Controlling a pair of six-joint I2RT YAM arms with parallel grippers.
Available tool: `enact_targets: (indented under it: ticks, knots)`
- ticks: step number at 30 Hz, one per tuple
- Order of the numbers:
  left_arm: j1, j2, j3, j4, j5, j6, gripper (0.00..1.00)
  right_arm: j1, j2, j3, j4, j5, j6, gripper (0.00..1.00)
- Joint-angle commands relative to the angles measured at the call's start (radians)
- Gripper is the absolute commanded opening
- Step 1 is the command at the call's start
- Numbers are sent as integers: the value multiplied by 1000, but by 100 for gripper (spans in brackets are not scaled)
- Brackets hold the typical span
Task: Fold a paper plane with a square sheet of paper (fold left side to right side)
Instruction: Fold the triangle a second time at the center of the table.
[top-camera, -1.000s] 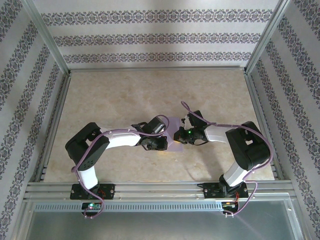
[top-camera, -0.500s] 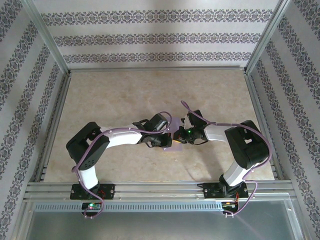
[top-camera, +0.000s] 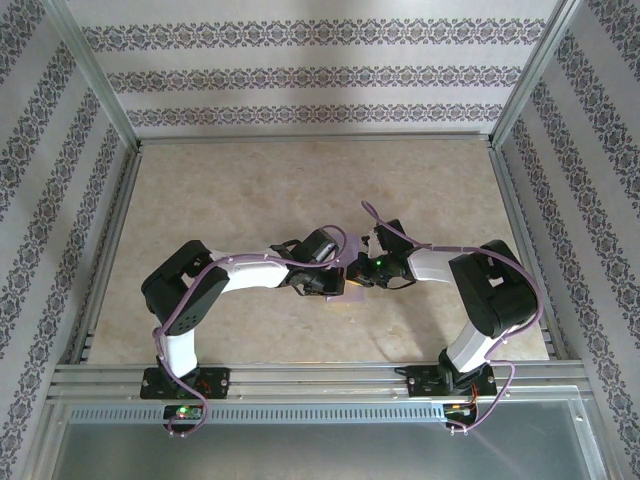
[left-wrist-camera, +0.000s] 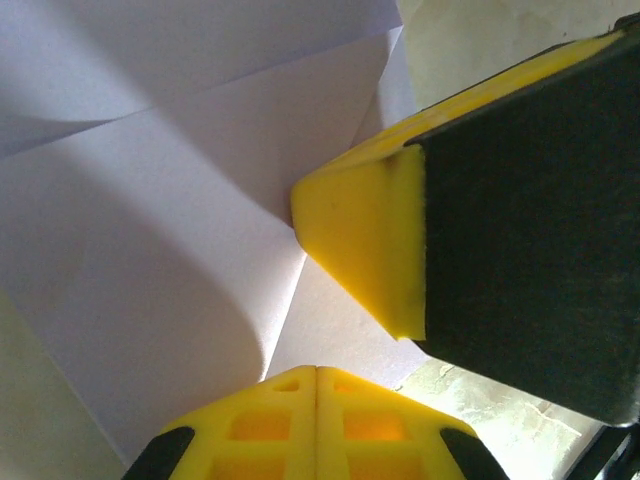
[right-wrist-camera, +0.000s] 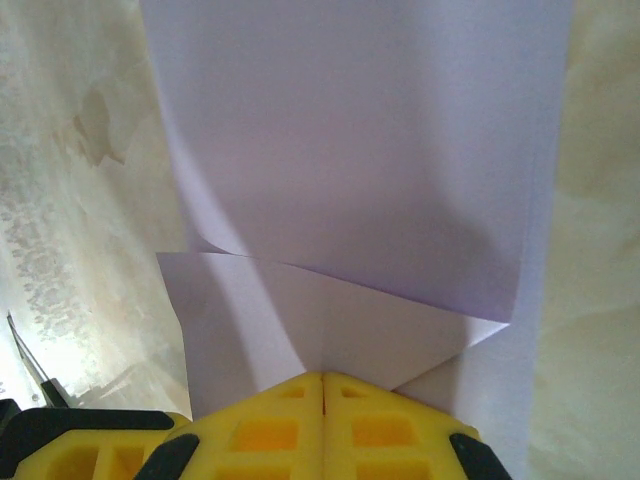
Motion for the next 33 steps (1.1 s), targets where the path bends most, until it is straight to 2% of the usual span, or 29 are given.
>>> enact_targets:
  ticks: [1,14,25,33]
  knots:
    - [5,27,26,32,-8,16,6,11,50,-26,-84,90,-24,0]
    - [9,12,-49,32,-23,13,5,11,62,-21,-118,118,-44,0]
    - [22,-29,-204,192,17,-83,5,-20,91,-22,-116,118,-70,0]
    - [23,-50,-251,212,35,-97,5,-27,98,-22,-133,131,-83,0]
